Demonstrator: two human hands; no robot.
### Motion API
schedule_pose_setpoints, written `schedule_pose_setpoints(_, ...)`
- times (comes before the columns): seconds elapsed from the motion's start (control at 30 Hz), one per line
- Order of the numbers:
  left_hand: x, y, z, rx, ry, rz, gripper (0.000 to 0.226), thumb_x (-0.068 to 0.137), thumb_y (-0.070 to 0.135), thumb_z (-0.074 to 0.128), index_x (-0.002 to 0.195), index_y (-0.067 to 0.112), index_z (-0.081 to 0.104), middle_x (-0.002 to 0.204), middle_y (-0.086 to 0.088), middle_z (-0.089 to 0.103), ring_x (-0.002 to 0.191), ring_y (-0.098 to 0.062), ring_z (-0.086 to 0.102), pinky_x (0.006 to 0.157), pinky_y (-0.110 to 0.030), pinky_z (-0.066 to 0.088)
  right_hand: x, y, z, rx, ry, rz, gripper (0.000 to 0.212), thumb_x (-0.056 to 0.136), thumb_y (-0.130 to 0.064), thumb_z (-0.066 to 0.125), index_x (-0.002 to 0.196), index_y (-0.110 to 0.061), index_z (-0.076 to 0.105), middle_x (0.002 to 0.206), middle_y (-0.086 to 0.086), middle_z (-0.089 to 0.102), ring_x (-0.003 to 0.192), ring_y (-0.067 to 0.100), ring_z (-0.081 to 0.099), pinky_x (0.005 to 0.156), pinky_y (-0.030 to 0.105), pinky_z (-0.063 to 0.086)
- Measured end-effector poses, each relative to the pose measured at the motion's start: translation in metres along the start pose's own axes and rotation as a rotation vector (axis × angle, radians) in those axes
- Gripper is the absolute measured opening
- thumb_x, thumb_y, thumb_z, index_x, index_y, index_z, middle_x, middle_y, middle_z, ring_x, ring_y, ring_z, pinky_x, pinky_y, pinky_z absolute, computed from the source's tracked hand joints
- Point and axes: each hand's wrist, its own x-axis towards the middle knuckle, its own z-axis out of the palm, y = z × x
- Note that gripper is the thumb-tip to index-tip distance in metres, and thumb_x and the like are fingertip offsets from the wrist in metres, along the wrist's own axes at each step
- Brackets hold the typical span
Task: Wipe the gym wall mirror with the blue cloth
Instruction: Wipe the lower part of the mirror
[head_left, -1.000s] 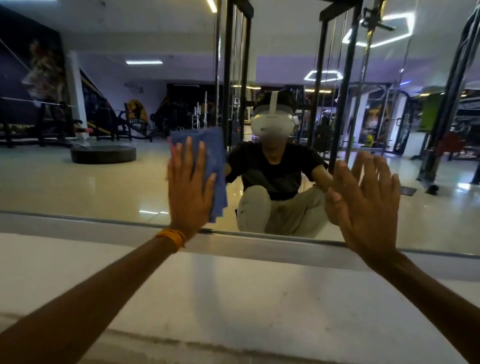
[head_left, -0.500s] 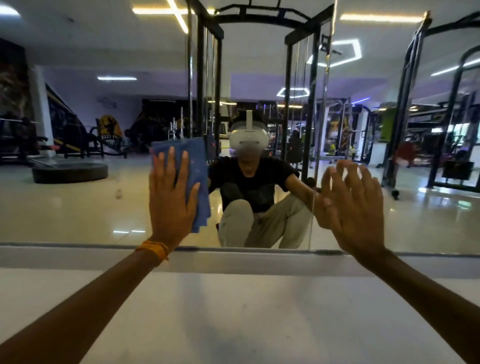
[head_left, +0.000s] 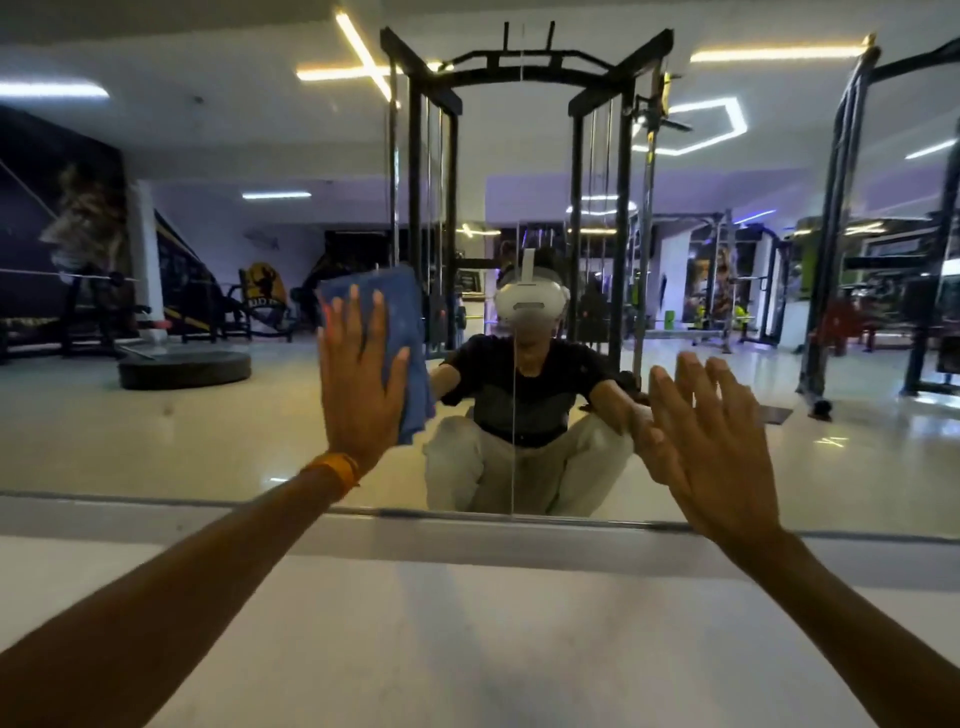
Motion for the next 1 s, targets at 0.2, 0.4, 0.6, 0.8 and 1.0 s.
schedule_pose_setpoints(0.2, -0.038, 0.061, 0.024, -0.062, 0.018, -0.04, 0.067, 0.108, 0.039, 0.037, 0.165, 0.021, 0.008, 0.173, -0.008, 0.0, 0.159, -0.03, -0.005, 0.129, -0.051, -0.001, -0.004, -0.005, 0.007, 0.112, 0.09, 0.063, 0.058, 0.105, -0.037, 0.039, 0.158, -0.012, 0.037, 0.168, 0.014, 0.023, 0.157, 0.035, 0.016, 0.125, 0.057, 0.016)
schedule_pose_setpoints(0.4, -0.043, 0.066, 0.035, 0.061, -0.126, 0.226, 0.066, 0.109, 0.045, 0.029, 0.165, 0.021, 0.004, 0.173, -0.006, -0.002, 0.16, -0.03, 0.0, 0.129, -0.049, 0.001, -0.007, 0.008, 0.01, 0.153, 0.109, 0.099, 0.056, 0.105, -0.033, 0.043, 0.156, -0.011, 0.041, 0.166, 0.015, 0.027, 0.156, 0.034, 0.02, 0.123, 0.058, 0.022)
schedule_pose_setpoints(0.6, -0.022, 0.088, 0.032, 0.031, 0.031, -0.132, 0.068, 0.109, 0.048, 0.03, 0.163, 0.01, 0.015, 0.171, -0.017, 0.007, 0.159, -0.032, -0.004, 0.128, -0.055, 0.002, -0.01, 0.008, 0.004, 0.182, 0.101, 0.178, 0.058, 0.106, -0.038, 0.033, 0.157, -0.011, 0.039, 0.167, 0.016, 0.024, 0.156, 0.036, 0.015, 0.123, 0.058, 0.021)
schedule_pose_setpoints(0.8, -0.046, 0.106, 0.044, 0.05, -0.161, 0.247, 0.065, 0.11, 0.049, 0.023, 0.164, 0.015, 0.011, 0.173, -0.011, 0.004, 0.159, -0.03, -0.002, 0.129, -0.053, 0.004, -0.012, 0.016, 0.003, 0.166, 0.106, 0.119, 0.058, 0.107, -0.042, 0.031, 0.157, -0.014, 0.038, 0.167, 0.016, 0.025, 0.155, 0.037, 0.019, 0.122, 0.059, 0.022)
schedule_pose_setpoints(1.0, 0.063, 0.07, 0.019, 0.043, 0.242, -0.451, 0.064, 0.109, 0.04, 0.038, 0.163, 0.008, 0.023, 0.17, -0.019, 0.015, 0.158, -0.039, 0.01, 0.127, -0.057, 0.009, -0.009, 0.011, 0.011, 0.118, 0.104, 0.137, 0.057, 0.104, -0.035, 0.045, 0.157, -0.014, 0.04, 0.168, 0.017, 0.023, 0.157, 0.037, 0.015, 0.124, 0.059, 0.018)
